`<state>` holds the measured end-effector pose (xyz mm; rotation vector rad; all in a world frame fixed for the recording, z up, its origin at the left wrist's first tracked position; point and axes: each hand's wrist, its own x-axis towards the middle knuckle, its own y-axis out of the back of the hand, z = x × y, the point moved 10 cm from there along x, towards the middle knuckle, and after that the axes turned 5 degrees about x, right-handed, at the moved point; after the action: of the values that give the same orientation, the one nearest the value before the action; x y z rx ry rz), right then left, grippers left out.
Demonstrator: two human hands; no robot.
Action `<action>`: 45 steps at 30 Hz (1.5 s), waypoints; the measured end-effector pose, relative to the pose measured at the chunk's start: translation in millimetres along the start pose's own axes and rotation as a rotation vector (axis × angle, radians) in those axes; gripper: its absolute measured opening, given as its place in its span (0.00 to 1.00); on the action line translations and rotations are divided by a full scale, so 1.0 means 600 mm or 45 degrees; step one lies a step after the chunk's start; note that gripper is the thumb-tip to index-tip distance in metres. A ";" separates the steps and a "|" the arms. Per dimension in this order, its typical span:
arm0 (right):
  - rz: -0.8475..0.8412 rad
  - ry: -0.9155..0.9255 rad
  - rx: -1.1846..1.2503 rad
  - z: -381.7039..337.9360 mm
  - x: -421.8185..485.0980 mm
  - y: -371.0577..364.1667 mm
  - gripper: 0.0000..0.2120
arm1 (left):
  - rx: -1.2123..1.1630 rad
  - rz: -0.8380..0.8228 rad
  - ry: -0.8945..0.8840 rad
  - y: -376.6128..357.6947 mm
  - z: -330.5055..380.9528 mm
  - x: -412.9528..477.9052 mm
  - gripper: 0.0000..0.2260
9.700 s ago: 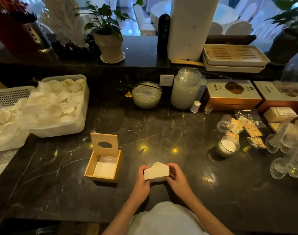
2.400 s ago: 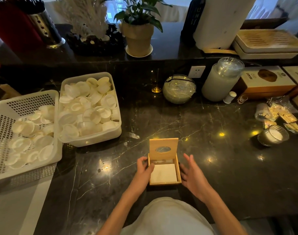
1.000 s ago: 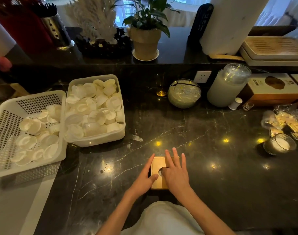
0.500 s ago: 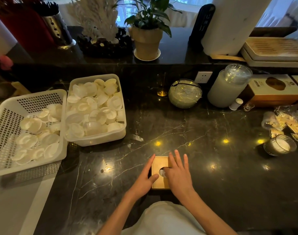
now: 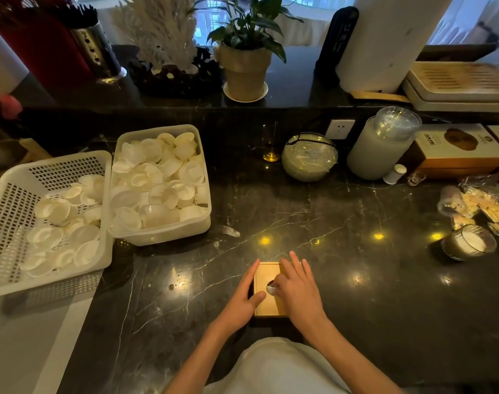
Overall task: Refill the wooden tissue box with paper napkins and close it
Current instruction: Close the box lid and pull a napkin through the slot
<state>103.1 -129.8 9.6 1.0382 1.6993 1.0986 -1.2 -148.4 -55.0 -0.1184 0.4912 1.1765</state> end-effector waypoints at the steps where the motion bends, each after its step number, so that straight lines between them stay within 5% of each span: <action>1: 0.012 0.019 0.015 0.003 0.002 0.000 0.10 | 0.006 -0.003 0.006 -0.001 0.001 0.000 0.33; 10: 0.110 0.043 0.509 0.060 -0.035 0.008 0.01 | 0.279 0.081 -0.059 0.002 0.022 -0.007 0.23; 21: 0.206 0.012 0.695 0.081 -0.049 -0.002 0.02 | 0.549 0.048 -0.080 0.009 0.065 0.018 0.01; 37: -0.062 -0.281 1.143 0.124 -0.013 -0.027 0.03 | 0.579 -0.034 -0.077 0.000 0.077 0.034 0.05; 45: -0.115 -0.262 1.117 0.122 -0.008 -0.024 0.03 | 0.391 -0.027 -0.021 0.001 0.068 0.039 0.06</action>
<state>170.4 -120.2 -22.1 1.5068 2.0608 0.1259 17.8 -114.5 -28.6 0.1500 0.6484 1.0679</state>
